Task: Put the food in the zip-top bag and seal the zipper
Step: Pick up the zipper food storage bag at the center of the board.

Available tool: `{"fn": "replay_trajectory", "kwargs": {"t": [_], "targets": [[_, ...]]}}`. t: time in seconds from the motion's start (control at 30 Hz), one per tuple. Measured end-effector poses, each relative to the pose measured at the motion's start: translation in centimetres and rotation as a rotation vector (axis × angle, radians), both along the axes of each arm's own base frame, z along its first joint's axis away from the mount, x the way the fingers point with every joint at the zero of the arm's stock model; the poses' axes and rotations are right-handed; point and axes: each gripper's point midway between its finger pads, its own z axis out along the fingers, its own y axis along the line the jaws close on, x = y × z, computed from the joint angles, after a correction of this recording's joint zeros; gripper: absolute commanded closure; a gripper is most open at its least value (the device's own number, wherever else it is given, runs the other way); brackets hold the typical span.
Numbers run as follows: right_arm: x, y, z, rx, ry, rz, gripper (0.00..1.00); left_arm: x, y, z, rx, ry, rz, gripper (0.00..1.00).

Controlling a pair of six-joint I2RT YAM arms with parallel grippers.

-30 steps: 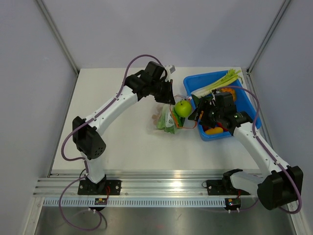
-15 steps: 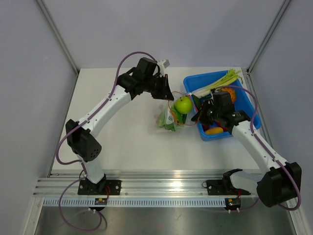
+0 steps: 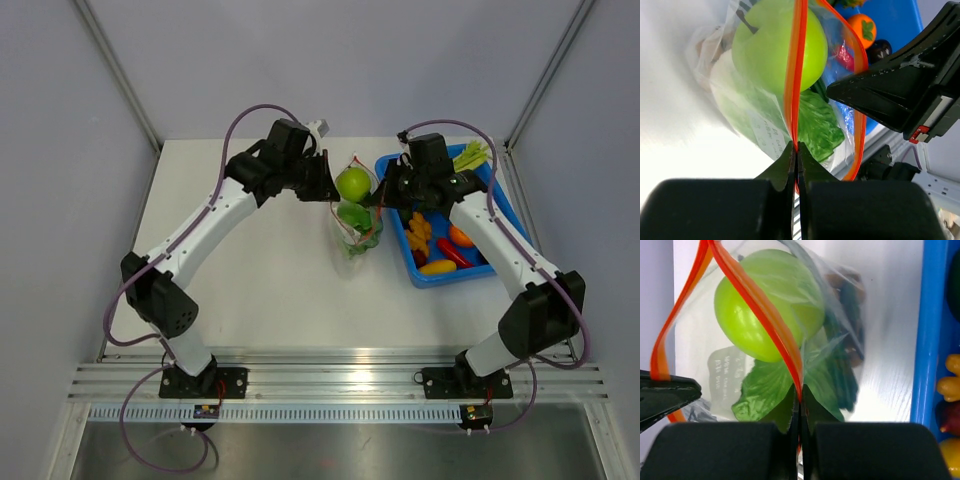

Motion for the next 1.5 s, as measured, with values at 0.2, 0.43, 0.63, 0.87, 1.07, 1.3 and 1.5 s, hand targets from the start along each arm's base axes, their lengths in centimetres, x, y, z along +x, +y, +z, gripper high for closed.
{"fn": "replay_trajectory", "kwargs": {"t": [0.2,0.43,0.63,0.87,1.07,1.3,1.5], "targets": [[1.7,1.2,-0.7,-0.038,0.021,0.073,1.0,0.7,1.3,0.2,0.024,-0.021,0.09,1.0],[4.9,3.4,0.3,-0.048,-0.02,0.19,1.0,1.6,0.9,-0.1,-0.01,-0.002,0.147,1.0],[5.8,4.4,0.0,-0.053,-0.031,0.275,1.0,2.1,-0.7,-1.7,-0.084,0.042,0.145,0.84],[4.6,5.3,-1.2,-0.036,-0.004,0.402,1.0,1.8,-0.8,-2.8,-0.074,0.037,0.115,0.52],[3.8,6.0,-1.2,-0.005,-0.01,0.478,1.0,2.0,0.0,-2.3,-0.04,-0.026,0.073,0.36],[3.3,6.7,-1.8,0.034,0.001,0.549,1.0,2.6,1.7,-0.2,-0.015,-0.127,0.044,0.24],[2.6,7.1,-2.0,0.061,0.008,0.599,1.0,3.5,3.9,1.7,-0.009,-0.195,0.064,0.29]]}}
